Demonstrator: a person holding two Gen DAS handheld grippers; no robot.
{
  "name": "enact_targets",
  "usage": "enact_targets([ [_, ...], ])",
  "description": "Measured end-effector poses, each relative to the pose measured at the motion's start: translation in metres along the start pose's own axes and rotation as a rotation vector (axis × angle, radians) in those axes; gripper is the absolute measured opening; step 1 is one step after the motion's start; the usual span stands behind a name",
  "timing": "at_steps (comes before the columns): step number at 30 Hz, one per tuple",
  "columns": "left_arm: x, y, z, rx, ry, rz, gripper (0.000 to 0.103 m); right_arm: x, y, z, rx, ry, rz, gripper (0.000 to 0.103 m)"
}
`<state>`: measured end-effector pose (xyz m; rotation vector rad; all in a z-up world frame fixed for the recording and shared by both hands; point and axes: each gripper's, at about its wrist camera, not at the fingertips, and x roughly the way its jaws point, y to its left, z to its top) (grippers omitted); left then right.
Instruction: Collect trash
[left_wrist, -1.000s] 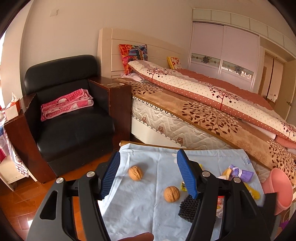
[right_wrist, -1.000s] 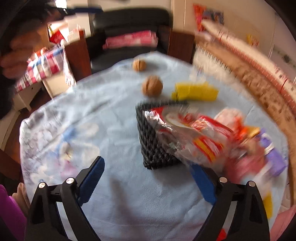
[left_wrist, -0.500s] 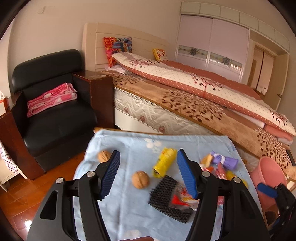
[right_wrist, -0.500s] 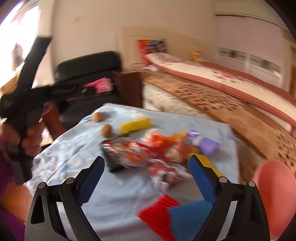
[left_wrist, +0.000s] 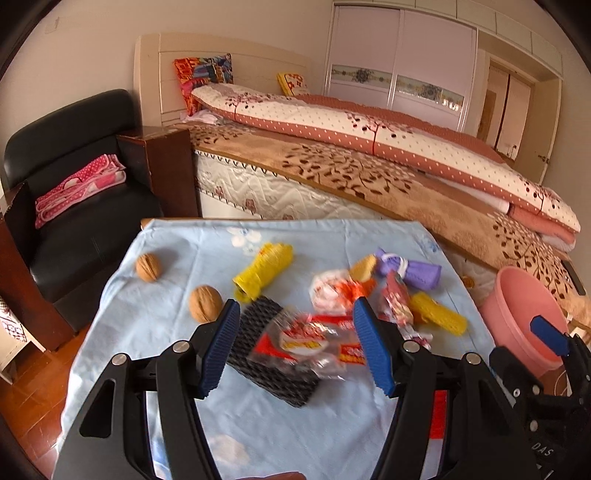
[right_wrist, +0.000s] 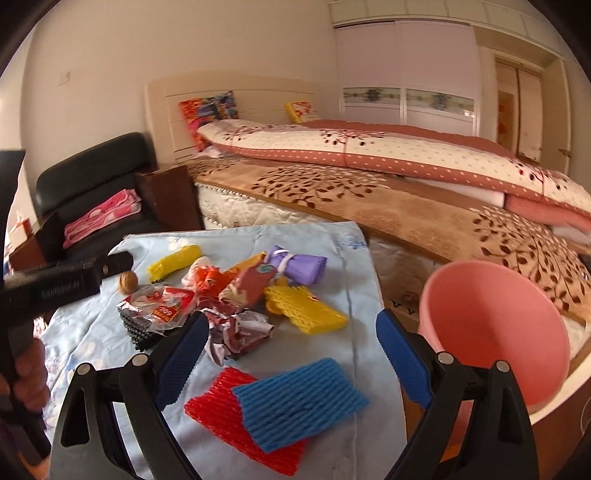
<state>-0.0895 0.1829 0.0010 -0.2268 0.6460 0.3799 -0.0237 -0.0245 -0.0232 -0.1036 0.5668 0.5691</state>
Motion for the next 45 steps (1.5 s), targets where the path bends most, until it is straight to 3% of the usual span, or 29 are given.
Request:
enact_targets([
  [9, 0.003, -0.019, -0.013, 0.032, 0.029, 0.005, 0.064, -0.004, -0.014, -0.005, 0.091, 0.006, -0.026, 0.091],
  [21, 0.003, -0.026, -0.015, 0.044, 0.038, 0.003, 0.064, -0.007, -0.016, -0.006, 0.096, 0.012, -0.034, 0.091],
  [45, 0.005, -0.003, -0.035, 0.012, 0.060, -0.008, 0.064, -0.008, -0.016, -0.025, 0.069, 0.072, -0.020, 0.087],
])
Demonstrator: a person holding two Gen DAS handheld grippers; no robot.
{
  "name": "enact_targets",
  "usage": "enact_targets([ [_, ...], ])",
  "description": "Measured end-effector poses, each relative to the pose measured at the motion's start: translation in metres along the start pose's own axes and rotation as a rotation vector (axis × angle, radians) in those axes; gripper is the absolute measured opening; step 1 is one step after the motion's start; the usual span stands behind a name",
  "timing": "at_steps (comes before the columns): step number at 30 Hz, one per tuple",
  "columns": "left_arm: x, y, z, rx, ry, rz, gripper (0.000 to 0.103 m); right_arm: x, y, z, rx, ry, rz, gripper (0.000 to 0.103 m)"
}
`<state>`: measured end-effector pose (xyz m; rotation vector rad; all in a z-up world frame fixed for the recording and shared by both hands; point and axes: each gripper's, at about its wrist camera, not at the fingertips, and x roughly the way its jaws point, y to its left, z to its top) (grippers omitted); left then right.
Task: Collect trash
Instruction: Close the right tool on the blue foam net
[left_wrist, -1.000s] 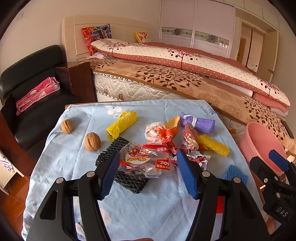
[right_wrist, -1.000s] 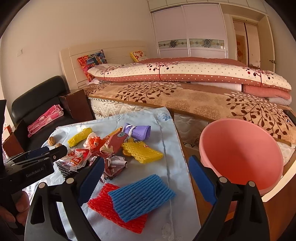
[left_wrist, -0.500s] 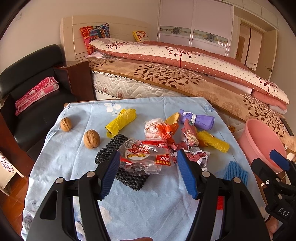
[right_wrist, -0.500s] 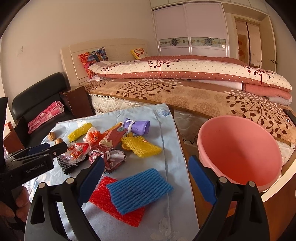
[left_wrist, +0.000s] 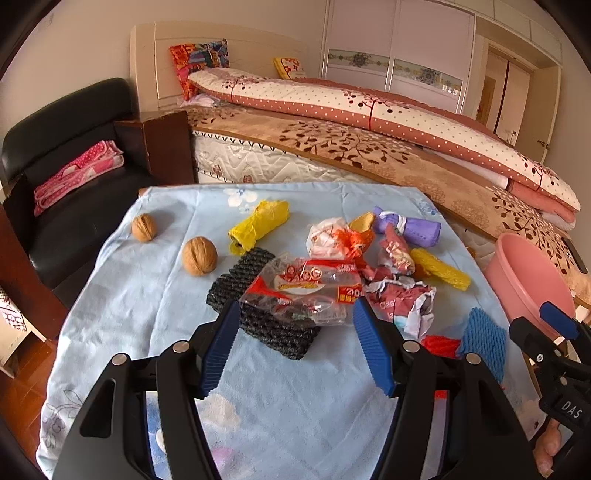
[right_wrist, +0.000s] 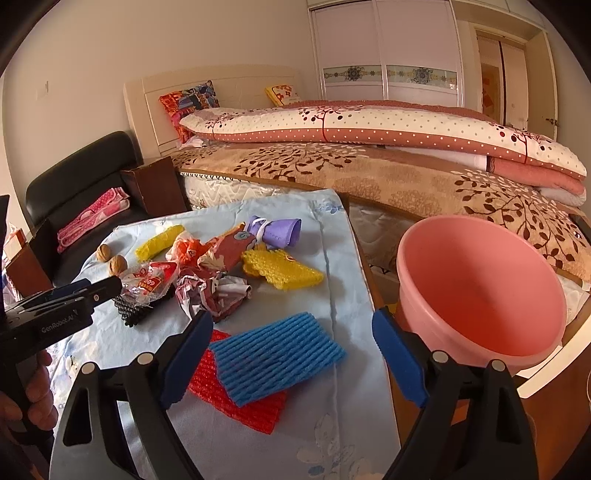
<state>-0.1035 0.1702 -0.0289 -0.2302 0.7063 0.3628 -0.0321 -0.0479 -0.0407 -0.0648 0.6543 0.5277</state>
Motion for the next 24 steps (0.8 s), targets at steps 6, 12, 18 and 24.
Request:
enact_targets([
  [6, 0.003, 0.003, -0.002, -0.039, 0.011, -0.086, 0.064, -0.001, 0.005, 0.001, -0.016, -0.008, 0.043, 0.086],
  [12, 0.004, 0.009, 0.004, -0.011, -0.012, -0.055, 0.064, 0.006, 0.007, 0.000, -0.037, 0.012, 0.029, 0.085],
  [18, 0.000, 0.031, 0.000, -0.022, -0.019, -0.029, 0.064, 0.018, -0.002, -0.003, -0.016, 0.062, 0.006, 0.082],
  [24, -0.001, 0.054, -0.005, -0.057, -0.006, -0.008, 0.064, 0.028, -0.010, -0.011, -0.008, 0.119, -0.021, 0.076],
])
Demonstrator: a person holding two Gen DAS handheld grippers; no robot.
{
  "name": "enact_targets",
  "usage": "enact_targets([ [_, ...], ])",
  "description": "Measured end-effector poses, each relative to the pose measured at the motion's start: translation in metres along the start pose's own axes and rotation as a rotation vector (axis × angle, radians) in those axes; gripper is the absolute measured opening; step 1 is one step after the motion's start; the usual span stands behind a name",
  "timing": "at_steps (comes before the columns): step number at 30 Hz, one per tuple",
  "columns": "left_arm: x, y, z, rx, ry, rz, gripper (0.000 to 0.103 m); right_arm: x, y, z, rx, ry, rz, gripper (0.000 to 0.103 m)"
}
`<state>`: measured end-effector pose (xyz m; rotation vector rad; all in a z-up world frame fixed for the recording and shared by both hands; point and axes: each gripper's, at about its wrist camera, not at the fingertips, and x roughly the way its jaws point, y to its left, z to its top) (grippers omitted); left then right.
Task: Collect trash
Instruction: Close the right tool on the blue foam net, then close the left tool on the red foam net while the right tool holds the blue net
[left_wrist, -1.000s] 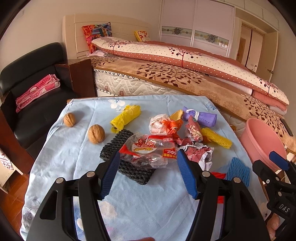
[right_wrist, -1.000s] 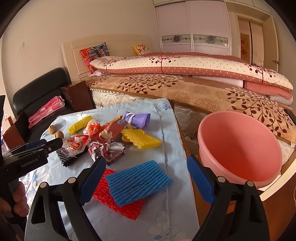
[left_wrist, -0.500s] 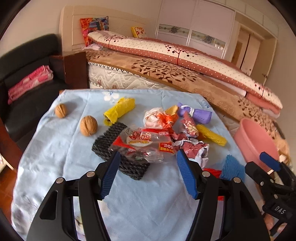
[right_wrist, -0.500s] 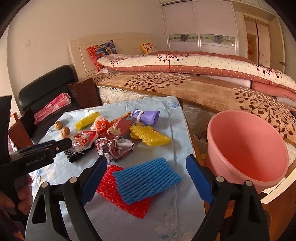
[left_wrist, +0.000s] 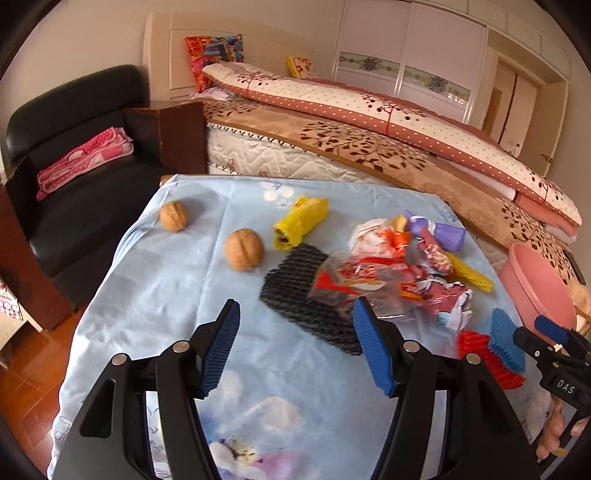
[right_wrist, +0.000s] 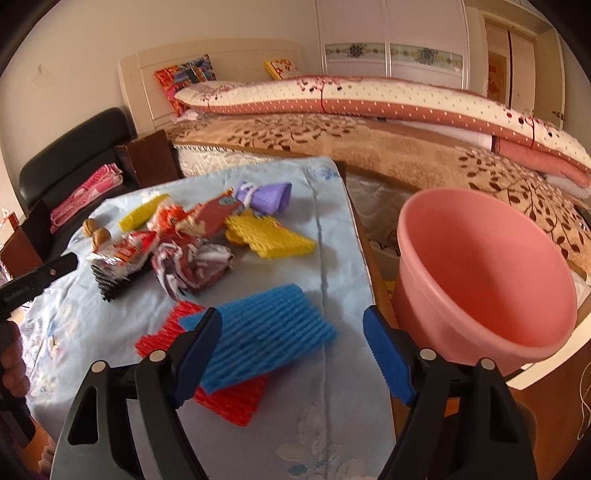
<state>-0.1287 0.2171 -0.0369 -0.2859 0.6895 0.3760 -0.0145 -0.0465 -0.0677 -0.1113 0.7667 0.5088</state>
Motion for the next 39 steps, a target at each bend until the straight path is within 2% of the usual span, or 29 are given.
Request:
enact_targets([
  [6, -0.003, -0.004, -0.002, 0.001, -0.001, -0.037, 0.064, 0.012, -0.006, -0.002, 0.032, 0.053, 0.002, 0.070],
  [9, -0.005, -0.012, -0.002, 0.021, -0.002, -0.063, 0.064, 0.017, -0.006, -0.002, 0.033, 0.084, 0.017, 0.061],
  [12, -0.010, -0.018, -0.002, 0.038, -0.008, -0.088, 0.064, 0.018, -0.006, -0.004, 0.031, 0.097, 0.048, 0.047],
  [14, -0.013, -0.023, -0.002, 0.046, -0.011, -0.116, 0.064, 0.016, -0.004, -0.003, 0.025, 0.096, 0.079, 0.027],
  [17, -0.018, -0.032, -0.003, 0.068, -0.011, -0.163, 0.064, 0.014, -0.002, -0.002, 0.023, 0.091, 0.099, 0.012],
  [19, -0.019, -0.041, -0.004, 0.088, -0.002, -0.202, 0.064, 0.010, -0.003, -0.002, 0.021, 0.081, 0.100, 0.006],
  [23, -0.017, -0.062, -0.011, 0.156, 0.034, -0.265, 0.064, 0.002, -0.006, -0.001, 0.035, 0.058, 0.121, 0.004],
  [29, -0.001, -0.095, -0.027, 0.238, 0.129, -0.346, 0.064, -0.016, -0.010, 0.004, 0.036, 0.000, 0.131, 0.004],
  [34, 0.011, -0.112, -0.032, 0.263, 0.180, -0.388, 0.064, -0.024, -0.014, 0.004, 0.036, -0.016, 0.135, 0.004],
  [39, 0.022, -0.127, -0.037, 0.292, 0.219, -0.388, 0.064, -0.030, -0.018, 0.004, 0.046, -0.035, 0.134, 0.004],
])
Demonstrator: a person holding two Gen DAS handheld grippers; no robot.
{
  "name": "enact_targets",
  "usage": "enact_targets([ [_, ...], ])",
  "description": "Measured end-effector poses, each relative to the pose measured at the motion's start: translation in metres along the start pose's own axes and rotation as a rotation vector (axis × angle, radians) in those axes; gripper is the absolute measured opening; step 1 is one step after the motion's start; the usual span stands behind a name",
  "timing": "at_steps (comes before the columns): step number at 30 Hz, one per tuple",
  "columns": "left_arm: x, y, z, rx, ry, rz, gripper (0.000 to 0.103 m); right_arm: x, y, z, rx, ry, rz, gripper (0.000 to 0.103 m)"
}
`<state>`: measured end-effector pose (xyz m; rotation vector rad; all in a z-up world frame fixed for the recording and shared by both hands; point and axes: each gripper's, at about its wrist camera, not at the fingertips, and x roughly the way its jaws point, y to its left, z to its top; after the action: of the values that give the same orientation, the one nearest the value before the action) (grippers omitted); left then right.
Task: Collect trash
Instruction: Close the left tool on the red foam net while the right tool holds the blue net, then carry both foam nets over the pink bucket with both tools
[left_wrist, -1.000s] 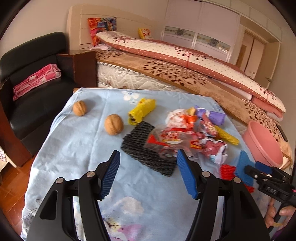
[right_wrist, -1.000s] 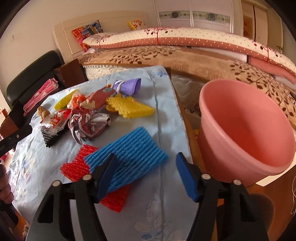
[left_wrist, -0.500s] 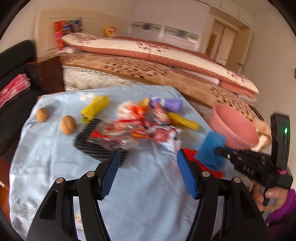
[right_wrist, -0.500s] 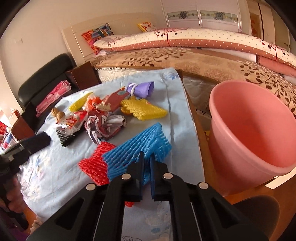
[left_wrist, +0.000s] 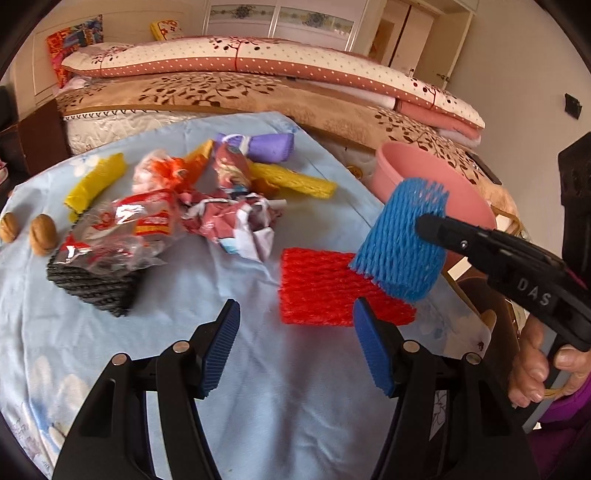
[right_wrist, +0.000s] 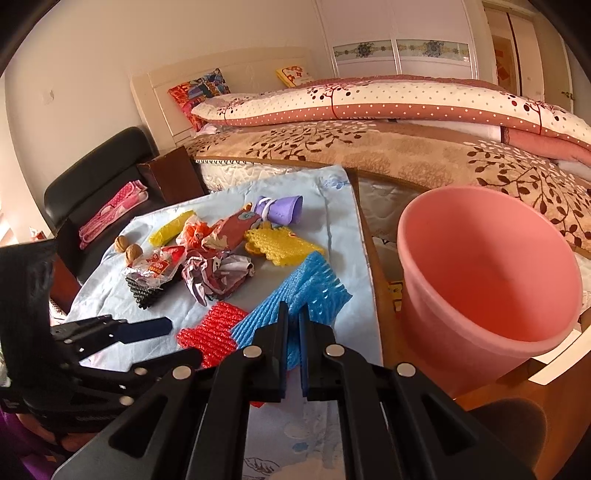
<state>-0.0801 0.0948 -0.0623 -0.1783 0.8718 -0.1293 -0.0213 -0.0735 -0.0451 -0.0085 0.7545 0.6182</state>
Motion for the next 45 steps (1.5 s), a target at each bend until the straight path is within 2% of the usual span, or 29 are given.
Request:
enact_targets([
  [2, 0.003, -0.004, 0.001, 0.009, -0.001, -0.003, 0.063, -0.002, -0.001, 0.000, -0.001, -0.004, 0.000, 0.004],
  [4, 0.006, -0.006, 0.002, 0.018, -0.001, -0.010, 0.048, -0.003, -0.002, 0.000, -0.001, -0.005, 0.000, 0.004],
  [6, 0.011, -0.009, 0.003, 0.022, 0.013, -0.013, 0.041, -0.003, -0.003, 0.000, 0.001, -0.006, 0.001, 0.004],
  [9, 0.013, -0.009, 0.002, 0.020, 0.027, -0.014, 0.024, -0.004, -0.006, 0.000, 0.007, -0.009, 0.004, 0.004],
  [13, 0.010, -0.007, 0.002, 0.010, 0.015, -0.008, 0.009, -0.007, -0.009, 0.000, 0.018, -0.016, 0.012, 0.004],
  [23, -0.023, -0.009, 0.024, 0.011, -0.112, 0.030, 0.005, -0.024, -0.018, 0.012, 0.036, -0.077, 0.007, 0.004],
  [31, -0.039, -0.033, 0.067, 0.037, -0.206, 0.003, 0.005, -0.045, -0.052, 0.031, 0.081, -0.146, -0.076, 0.004],
  [37, -0.024, -0.070, 0.098, 0.096, -0.231, -0.028, 0.005, -0.054, -0.089, 0.036, 0.138, -0.162, -0.164, 0.004],
  [45, 0.019, -0.121, 0.115, 0.192, -0.205, -0.056, 0.005, -0.056, -0.132, 0.033, 0.197, -0.148, -0.259, 0.004],
])
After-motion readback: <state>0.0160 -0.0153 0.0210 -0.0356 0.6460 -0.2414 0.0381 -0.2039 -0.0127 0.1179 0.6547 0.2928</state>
